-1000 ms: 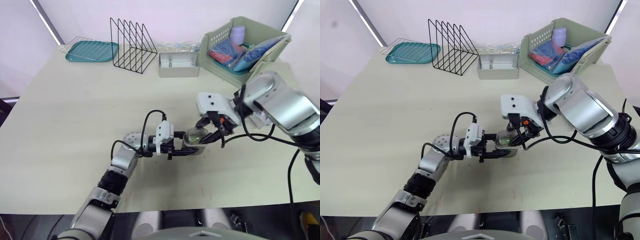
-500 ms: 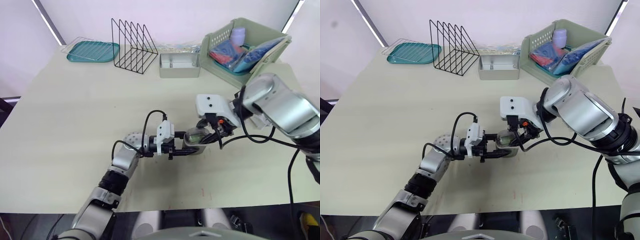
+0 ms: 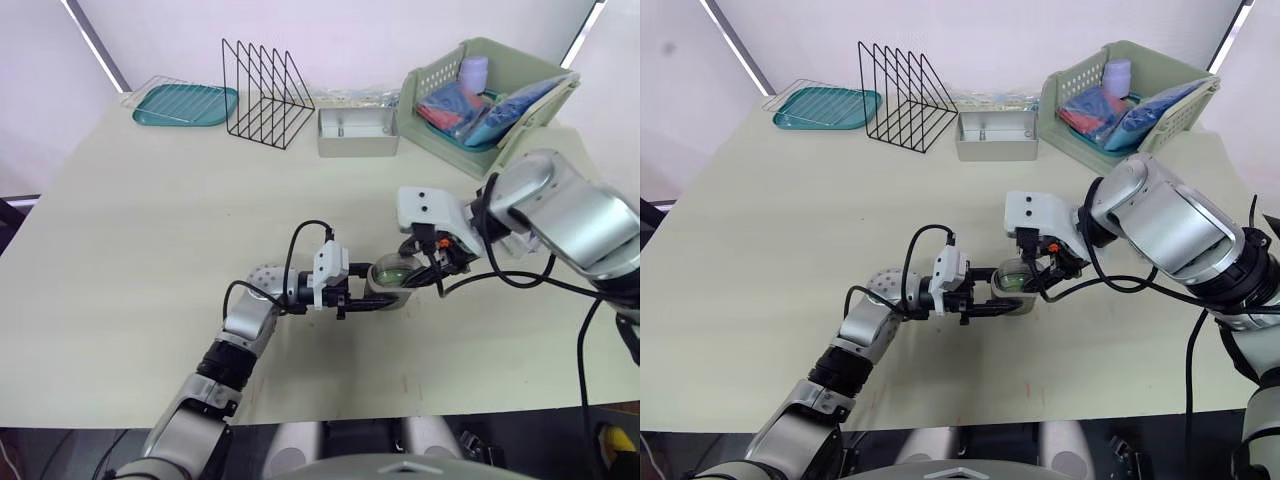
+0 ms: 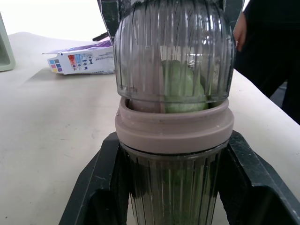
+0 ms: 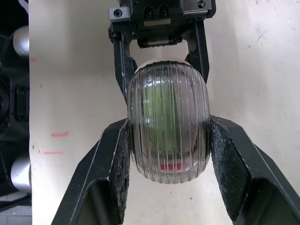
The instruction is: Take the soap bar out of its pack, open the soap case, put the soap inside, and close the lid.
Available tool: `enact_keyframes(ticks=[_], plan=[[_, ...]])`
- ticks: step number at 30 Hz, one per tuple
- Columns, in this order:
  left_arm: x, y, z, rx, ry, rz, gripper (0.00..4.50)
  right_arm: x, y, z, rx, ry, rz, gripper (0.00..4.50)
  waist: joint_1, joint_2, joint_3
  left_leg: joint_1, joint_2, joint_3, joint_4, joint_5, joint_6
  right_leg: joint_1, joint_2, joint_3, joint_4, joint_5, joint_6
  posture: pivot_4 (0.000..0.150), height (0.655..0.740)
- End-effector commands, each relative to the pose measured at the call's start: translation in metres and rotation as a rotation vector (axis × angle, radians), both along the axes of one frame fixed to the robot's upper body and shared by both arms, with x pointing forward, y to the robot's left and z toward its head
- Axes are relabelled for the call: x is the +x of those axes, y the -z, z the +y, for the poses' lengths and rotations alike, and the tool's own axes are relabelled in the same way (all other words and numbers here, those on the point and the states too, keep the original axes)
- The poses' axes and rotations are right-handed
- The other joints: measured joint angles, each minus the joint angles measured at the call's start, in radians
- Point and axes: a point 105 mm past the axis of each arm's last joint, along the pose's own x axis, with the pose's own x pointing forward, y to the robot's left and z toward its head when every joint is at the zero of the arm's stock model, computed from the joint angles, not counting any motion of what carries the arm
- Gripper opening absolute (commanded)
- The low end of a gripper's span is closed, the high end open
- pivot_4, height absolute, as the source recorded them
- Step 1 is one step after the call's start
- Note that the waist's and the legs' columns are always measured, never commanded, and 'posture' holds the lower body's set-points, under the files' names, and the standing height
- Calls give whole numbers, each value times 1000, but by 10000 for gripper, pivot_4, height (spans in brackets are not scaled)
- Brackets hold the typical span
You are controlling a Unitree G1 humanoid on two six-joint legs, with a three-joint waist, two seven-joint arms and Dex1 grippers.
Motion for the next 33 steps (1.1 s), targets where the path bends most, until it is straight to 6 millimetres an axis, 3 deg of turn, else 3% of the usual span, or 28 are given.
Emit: enact_keyframes(ticks=[1, 22, 33], plan=[[4, 3, 3, 34, -32, -15, 18910, -2, 17, 1, -24, 23, 60, 21611, 0, 0, 0, 0, 0, 0, 0, 0, 0, 0, 0, 0, 0, 0, 0, 1500, 7400], [6, 1, 5, 27, -46, -40, 18910, 0, 10, 2, -15, 10, 27, 21611, -1, 0, 0, 0, 0, -1, 0, 0, 0, 0, 0, 0, 0, 0, 0, 1500, 7400], [5, 3, 6, 37, -47, -53, 18910, -3, -8, 3, 17, -20, 21, 21611, 0, 0, 0, -1, 0, -1, -1, 0, 0, -1, 0, 0, 0, 0, 0, 1500, 7400]])
